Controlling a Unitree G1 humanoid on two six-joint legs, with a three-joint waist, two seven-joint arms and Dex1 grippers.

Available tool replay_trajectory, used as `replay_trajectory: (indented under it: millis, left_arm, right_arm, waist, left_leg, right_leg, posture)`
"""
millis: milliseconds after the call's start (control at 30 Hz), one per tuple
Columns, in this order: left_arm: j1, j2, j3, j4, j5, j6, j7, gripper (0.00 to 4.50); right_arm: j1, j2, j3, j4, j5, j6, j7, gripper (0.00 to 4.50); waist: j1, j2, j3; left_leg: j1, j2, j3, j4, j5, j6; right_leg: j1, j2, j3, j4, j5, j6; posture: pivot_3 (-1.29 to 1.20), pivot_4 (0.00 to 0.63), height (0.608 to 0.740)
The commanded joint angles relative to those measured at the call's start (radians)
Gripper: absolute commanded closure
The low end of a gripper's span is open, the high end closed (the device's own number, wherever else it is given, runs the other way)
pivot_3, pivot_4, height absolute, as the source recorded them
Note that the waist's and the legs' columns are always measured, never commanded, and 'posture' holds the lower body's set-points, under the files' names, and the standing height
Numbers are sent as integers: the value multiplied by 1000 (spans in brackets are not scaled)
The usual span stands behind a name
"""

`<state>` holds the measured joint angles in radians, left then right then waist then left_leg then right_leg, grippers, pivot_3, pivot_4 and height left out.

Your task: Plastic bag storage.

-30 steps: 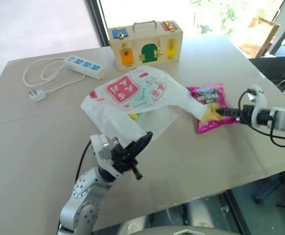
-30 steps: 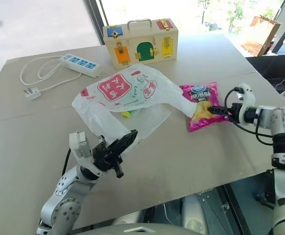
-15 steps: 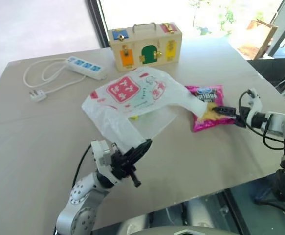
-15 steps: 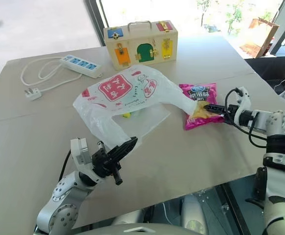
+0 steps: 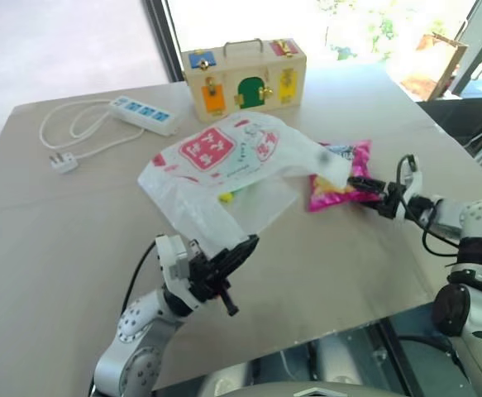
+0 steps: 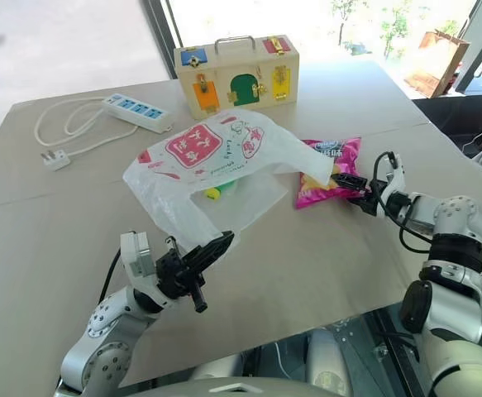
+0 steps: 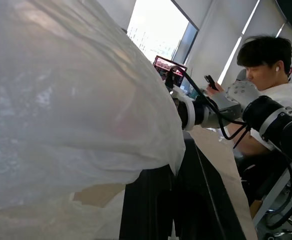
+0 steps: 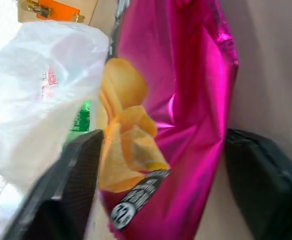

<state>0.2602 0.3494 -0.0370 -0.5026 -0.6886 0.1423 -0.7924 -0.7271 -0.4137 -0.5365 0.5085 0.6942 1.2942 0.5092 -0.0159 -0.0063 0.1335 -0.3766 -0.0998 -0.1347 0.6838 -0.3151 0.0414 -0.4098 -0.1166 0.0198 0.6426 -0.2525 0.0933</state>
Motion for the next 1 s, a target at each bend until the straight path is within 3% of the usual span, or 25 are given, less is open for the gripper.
replay_trajectory:
  millis: [33, 133, 167, 333, 533, 733, 867, 1000]
  left_arm:
    - [10, 7, 9, -42, -4, -13, -8, 4500]
    - [11, 4, 5, -43, -1, -15, -5, 4500]
    - [11, 3, 4, -43, 0, -15, -4, 4500]
    - [10, 2, 1, -44, 1, -14, -1, 4500]
    - [14, 7, 3, -39, -8, -12, -13, 4500]
    - [10, 3, 0, -42, -50, -6, -43, 4500]
    - [12, 7, 1, -40, -63, 0, -57, 4500]
    - [28, 11, 5, -34, -72, -9, -81, 4500]
  right_arm:
    - [-15, 1, -35, -34, 25, -49, -24, 2802]
    - [-12, 12, -45, -41, 31, -87, -45, 4243]
    - [-10, 13, -47, -44, 34, -98, -45, 4483]
    - [5, -34, -47, -65, 58, -114, -2, 4483]
    - [-47, -269, -146, 0, 137, -124, 147, 4483]
    - [-68, -369, -154, -97, 315, 77, 285, 4483]
    - [8, -354, -100, -291, 501, 276, 346, 4483]
    - [207, -422, 67, -467, 712, 320, 421, 4483]
  waist:
    - [3, 0, 0]
    - [2, 0, 0]
    - [2, 0, 0]
    - [2, 1, 0]
    - [11, 4, 2]
    - [-5, 5, 2]
    - [5, 5, 2]
    - [23, 5, 2]
  left_leg:
    - [0, 0, 0, 0, 0, 0]
    - [-1, 0, -1, 0, 0, 0]
    - [0, 0, 0, 0, 0, 0]
    - [-1, 0, 0, 0, 0, 0]
    - [-2, -2, -1, 0, 0, 1]
    - [0, 3, 1, -2, -1, 1]
    - [0, 2, 2, -2, -1, 1]
    - [-2, 1, 0, -1, -2, 3]
  right_leg:
    - [0, 0, 0, 0, 0, 0]
    - [0, 0, -1, 0, 0, 0]
    - [0, 0, -1, 0, 0, 0]
    - [0, 0, -1, 0, 0, 0]
    - [0, -2, -2, -2, 0, 0]
    - [0, 1, 0, -2, 0, 0]
    - [0, 1, 1, -2, 0, 0]
    - [0, -1, -1, -3, 0, 0]
  posture:
    - [0, 150, 740]
    - [0, 150, 740]
    - [0, 150, 740]
    - [0, 150, 740]
    - [0, 150, 740]
    - [0, 150, 740]
    - [0, 150, 740]
    - [0, 150, 740]
